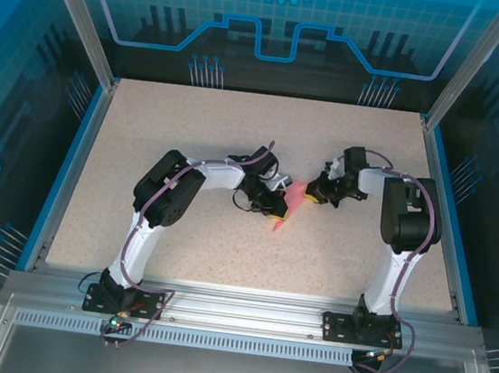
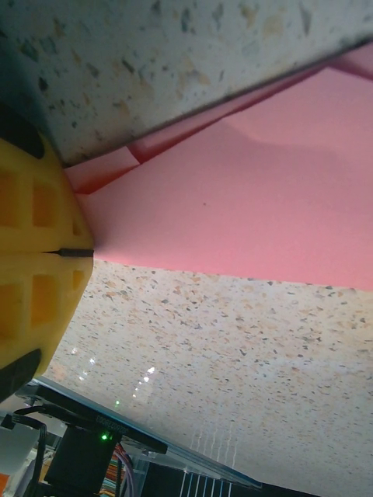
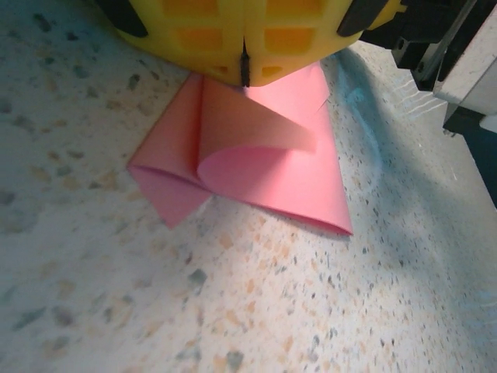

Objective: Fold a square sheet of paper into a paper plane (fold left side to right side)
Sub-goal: Fold the wing for the fifth time at the center of the table.

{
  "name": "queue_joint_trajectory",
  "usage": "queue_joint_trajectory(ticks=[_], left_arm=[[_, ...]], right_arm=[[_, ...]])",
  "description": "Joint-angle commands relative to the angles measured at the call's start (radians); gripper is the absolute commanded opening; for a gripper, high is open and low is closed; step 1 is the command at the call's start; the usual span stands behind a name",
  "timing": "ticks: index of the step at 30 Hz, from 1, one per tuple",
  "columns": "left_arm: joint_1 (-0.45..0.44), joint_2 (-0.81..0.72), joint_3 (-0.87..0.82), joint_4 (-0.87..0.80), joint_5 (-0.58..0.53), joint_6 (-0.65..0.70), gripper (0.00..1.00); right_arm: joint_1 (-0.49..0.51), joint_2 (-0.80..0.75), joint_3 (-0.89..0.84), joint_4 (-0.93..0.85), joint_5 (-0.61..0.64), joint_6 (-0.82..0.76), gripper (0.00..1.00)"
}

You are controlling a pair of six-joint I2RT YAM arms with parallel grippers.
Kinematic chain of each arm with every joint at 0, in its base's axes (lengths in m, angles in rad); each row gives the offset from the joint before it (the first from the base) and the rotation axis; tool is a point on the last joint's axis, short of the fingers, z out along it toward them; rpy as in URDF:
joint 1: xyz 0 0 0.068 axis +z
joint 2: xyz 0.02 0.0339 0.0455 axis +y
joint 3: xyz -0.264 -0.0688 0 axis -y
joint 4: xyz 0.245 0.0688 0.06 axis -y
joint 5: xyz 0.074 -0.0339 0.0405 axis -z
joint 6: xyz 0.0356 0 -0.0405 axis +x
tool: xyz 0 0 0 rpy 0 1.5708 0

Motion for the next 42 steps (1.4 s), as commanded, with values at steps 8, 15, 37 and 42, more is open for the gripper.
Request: queue_joint_trajectory(ticks=[8, 15, 37, 42], left_arm=[[0.013, -0.010, -0.069, -0.064, -0.066, 0.033, 0.00], [0.016, -0.024, -0.094, -0.053, -0.066, 0.034, 0.00], [0.015, -0.083, -0.176, -0.034, -0.050, 0.041, 0.01], [0.015, -0.094, -0.198, -0.031, -0.057, 0.043, 0.01]], right_arm=[[-0.060, 0.031, 0.065, -0.026, 0.014, 0.012, 0.00], [-0.065, 0.047, 0.126, -0.098, 0.060, 0.004, 0.00], [0.222, -0.153, -0.074, 0.096, 0.160, 0.062, 0.00], [0.226, -0.129, -0.072, 0.093, 0.217, 0.073, 0.00]])
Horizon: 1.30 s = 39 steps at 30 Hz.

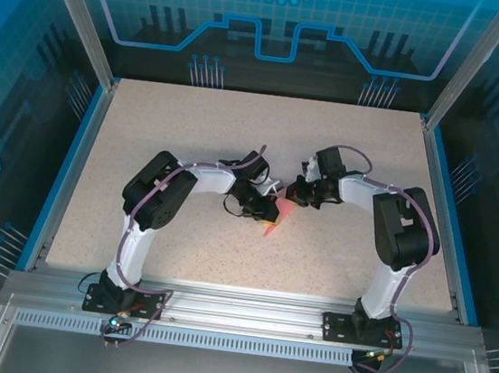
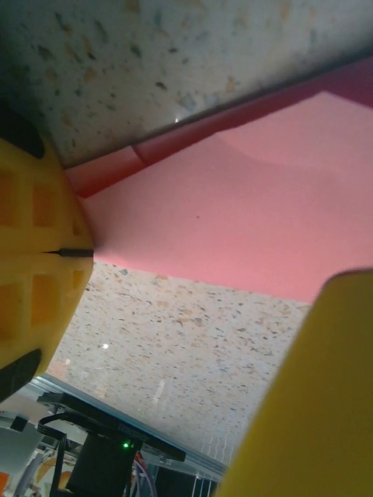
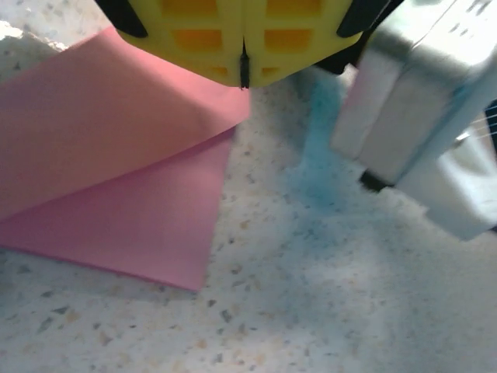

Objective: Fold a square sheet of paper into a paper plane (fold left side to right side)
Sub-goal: Fold the wing for the fifth time at the center of the table.

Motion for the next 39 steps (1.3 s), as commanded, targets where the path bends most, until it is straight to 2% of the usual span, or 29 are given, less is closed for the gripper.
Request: queue_joint_trajectory(ticks=[1, 18, 33, 39], left_arm=[[0.005, -0.002, -0.047, -0.076, -0.056, 0.036, 0.01], [0.007, 0.002, -0.064, -0.081, -0.055, 0.036, 0.00], [0.013, -0.001, -0.084, -0.079, -0.057, 0.035, 0.01], [0.013, -0.005, -0.092, -0.075, -0.056, 0.035, 0.01]], right_arm=[[0.000, 0.014, 0.016, 0.006, 0.055, 0.017, 0.00], [-0.100, 0.045, 0.009, -0.038, 0.141, -0.011, 0.00], [-0.174, 0.069, 0.072, -0.093, 0.112, -0.036, 0.00], [-0.201, 0.083, 0.080, -0.092, 0.060, -0.015, 0.00]])
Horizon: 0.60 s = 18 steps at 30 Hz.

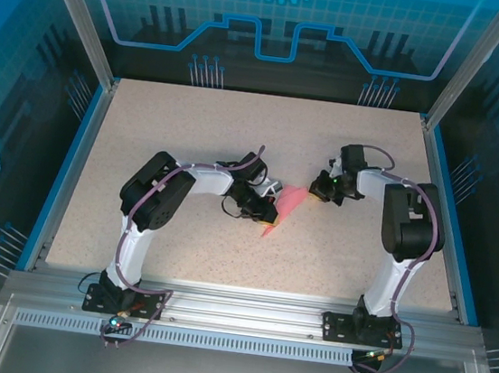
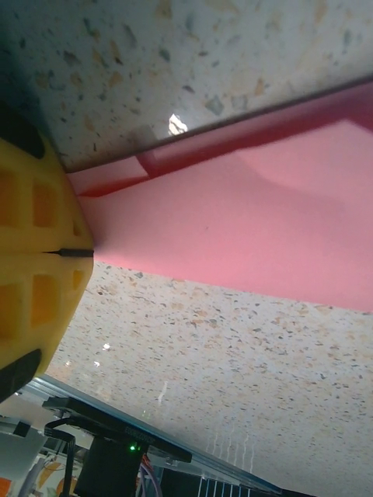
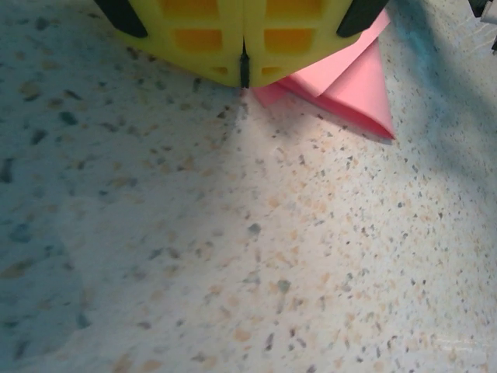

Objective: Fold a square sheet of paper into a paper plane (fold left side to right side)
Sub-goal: Fold the wing for the fifth time at the center of the table.

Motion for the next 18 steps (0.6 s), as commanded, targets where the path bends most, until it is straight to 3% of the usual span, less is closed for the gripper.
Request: queue_joint_trajectory(ticks=[1, 9, 18], left_arm=[[0.007, 0.014, -0.051, -0.104, -0.061, 0.019, 0.00], [0.007, 0.009, -0.045, -0.096, -0.052, 0.017, 0.01], [0.007, 0.002, -0.030, -0.088, -0.038, 0.008, 0.01]], right_arm=[[-0.019, 0.028, 0.030, -0.035, -0.021, 0.003, 0.00], [-0.014, -0.067, -0.006, 0.012, -0.058, -0.010, 0.00], [0.134, -0.160, -0.102, 0.079, -0.109, 0.047, 0.00]])
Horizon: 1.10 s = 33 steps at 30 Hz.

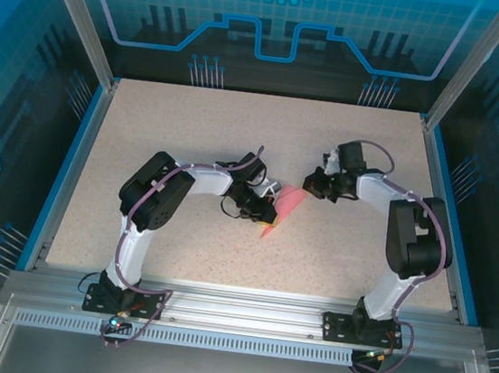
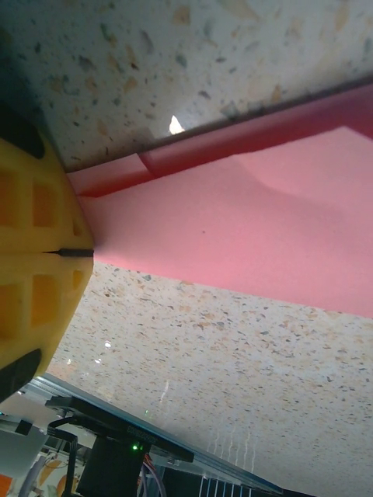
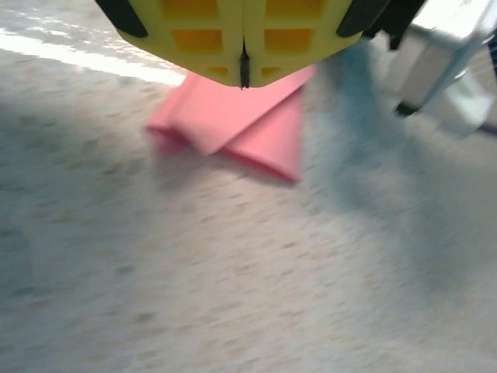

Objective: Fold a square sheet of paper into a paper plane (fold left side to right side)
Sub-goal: Fold the wing for the fifth time at the center of the table.

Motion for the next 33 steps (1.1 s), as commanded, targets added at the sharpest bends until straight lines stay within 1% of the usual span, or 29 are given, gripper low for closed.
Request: queue_joint_trajectory(ticks=[1, 6, 12, 15, 18, 20, 26, 29, 33], left_arm=[[0.006, 0.008, -0.022, -0.088, -0.042, 0.007, 0.01], [0.006, 0.001, -0.019, -0.084, -0.035, 0.003, 0.02], [0.006, -0.016, -0.013, -0.079, -0.024, -0.009, 0.06], [0.006, -0.041, -0.013, -0.076, -0.014, -0.014, 0.09], [0.005, -0.080, -0.017, -0.081, -0.013, -0.018, 0.16], [0.006, -0.109, -0.023, -0.084, -0.013, -0.024, 0.18], [0.004, -0.159, -0.040, -0.084, 0.026, -0.039, 0.18], [-0.007, -0.146, -0.037, -0.084, 0.055, -0.039, 0.17], [-0.027, -0.108, -0.021, -0.090, 0.063, -0.032, 0.17]], right_arm=[[0.060, 0.009, -0.039, 0.043, -0.051, 0.049, 0.00], [0.106, 0.077, -0.027, 0.057, -0.052, 0.091, 0.00], [0.115, 0.132, -0.034, 0.038, -0.025, 0.099, 0.00], [0.113, 0.151, -0.032, 0.000, 0.008, 0.094, 0.00], [0.110, 0.161, -0.035, -0.021, 0.024, 0.093, 0.00], [0.110, 0.164, -0.035, -0.027, 0.031, 0.091, 0.00], [0.111, 0.170, -0.035, -0.027, 0.032, 0.085, 0.00], [0.111, 0.172, -0.034, -0.030, 0.038, 0.083, 0.00], [0.111, 0.176, -0.031, -0.037, 0.039, 0.079, 0.00]])
